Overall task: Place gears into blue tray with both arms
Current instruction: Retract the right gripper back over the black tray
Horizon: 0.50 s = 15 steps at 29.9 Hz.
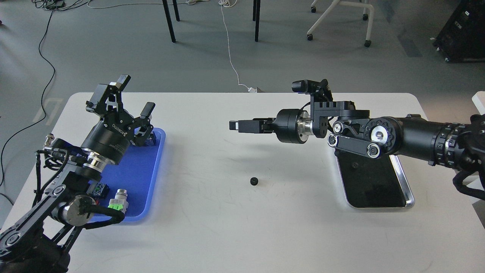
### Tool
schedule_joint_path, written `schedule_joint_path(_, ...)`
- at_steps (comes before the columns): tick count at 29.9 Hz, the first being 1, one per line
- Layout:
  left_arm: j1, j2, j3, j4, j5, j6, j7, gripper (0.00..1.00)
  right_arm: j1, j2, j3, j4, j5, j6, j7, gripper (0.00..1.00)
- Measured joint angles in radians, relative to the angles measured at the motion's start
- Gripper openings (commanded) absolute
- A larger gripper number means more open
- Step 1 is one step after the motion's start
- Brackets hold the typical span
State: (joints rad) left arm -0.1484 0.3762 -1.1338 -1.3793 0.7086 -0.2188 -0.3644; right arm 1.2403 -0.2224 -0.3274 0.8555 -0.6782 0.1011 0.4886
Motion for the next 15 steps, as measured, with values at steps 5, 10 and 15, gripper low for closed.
schedule_joint_path(5,-0.022,0.010,0.031,0.000,0.167,-0.036,-0.051,0.98,-0.175,-0.133,0.255,0.032,0.198,0.043,0.000,0.96)
schedule_joint_path(10,-0.093,0.013,0.126,0.000,0.462,-0.083,-0.115,0.98,-0.344,-0.230,0.482,0.033,0.445,0.206,0.000,0.96)
schedule_joint_path(15,-0.214,0.011,0.301,0.011,0.788,-0.087,-0.124,0.98,-0.491,-0.267,0.676,0.013,0.696,0.288,0.000,0.96)
